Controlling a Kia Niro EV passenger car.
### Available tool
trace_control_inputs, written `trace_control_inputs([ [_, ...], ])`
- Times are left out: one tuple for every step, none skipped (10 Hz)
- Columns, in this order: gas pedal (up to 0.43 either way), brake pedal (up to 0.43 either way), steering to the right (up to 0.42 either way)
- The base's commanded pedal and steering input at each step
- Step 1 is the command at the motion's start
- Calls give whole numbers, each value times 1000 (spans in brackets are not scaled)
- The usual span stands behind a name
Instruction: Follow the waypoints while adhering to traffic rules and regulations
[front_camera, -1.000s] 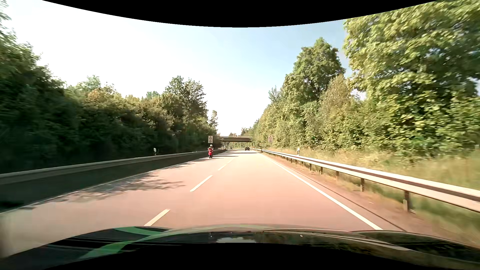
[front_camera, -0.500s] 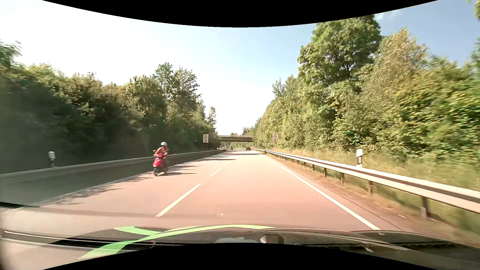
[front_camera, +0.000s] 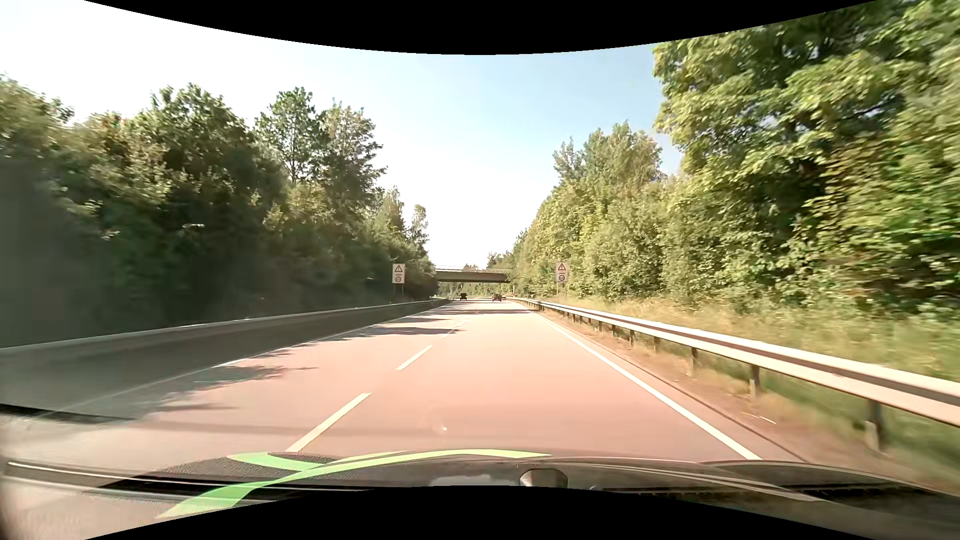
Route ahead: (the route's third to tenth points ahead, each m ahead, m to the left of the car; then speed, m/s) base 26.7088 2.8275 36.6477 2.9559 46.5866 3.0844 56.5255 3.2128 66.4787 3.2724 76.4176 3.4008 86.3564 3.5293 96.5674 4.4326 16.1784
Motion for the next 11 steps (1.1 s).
trace_control_inputs([
  [0, 0, -4],
  [0, 0, -3],
  [0, 0, -3],
  [0, 0, -3],
  [0, 0, -3],
  [0, 0, -2],
  [0, 0, -2],
  [20, 0, -2],
  [28, 0, -2],
  [28, 0, -2],
  [67, 0, -2],
])
